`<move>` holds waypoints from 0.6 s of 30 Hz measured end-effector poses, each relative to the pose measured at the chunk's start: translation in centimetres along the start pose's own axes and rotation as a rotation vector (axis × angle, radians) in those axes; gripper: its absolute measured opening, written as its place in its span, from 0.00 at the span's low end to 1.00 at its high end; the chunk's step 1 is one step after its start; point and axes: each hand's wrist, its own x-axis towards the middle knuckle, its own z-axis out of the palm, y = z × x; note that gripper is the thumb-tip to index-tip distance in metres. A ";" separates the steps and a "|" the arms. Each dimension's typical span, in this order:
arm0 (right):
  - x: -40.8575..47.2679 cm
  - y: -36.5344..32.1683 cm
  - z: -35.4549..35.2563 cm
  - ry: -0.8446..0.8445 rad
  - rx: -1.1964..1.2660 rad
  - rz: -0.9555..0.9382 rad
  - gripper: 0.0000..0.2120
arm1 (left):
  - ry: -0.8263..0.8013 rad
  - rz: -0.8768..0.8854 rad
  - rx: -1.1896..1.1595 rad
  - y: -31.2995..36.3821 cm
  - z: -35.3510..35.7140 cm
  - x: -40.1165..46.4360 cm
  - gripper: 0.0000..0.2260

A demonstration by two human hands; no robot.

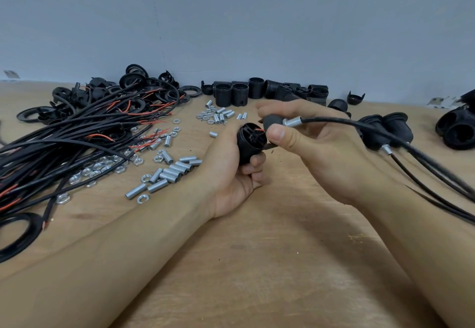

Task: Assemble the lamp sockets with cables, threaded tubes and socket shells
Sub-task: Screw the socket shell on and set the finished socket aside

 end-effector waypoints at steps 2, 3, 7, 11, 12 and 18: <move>0.2 0.4 -0.2 0.006 0.005 0.008 0.11 | -0.009 0.014 0.055 -0.2 0.2 -0.1 0.13; 0.2 0.5 -0.3 -0.010 0.026 0.013 0.11 | -0.015 0.016 0.073 -0.2 0.3 -0.2 0.13; 0.4 0.9 -0.8 -0.064 0.055 0.004 0.12 | -0.060 0.004 0.081 -0.1 0.4 -0.5 0.16; 0.6 1.1 -1.3 -0.035 0.128 0.029 0.10 | -0.112 -0.020 0.088 0.0 0.4 -0.8 0.17; 0.5 1.2 -1.5 -0.038 0.173 0.037 0.10 | -0.101 -0.010 0.108 -0.1 0.4 -0.9 0.16; 0.5 0.9 -1.7 -0.108 0.293 0.081 0.17 | 0.030 0.023 0.161 -0.2 0.9 -1.0 0.16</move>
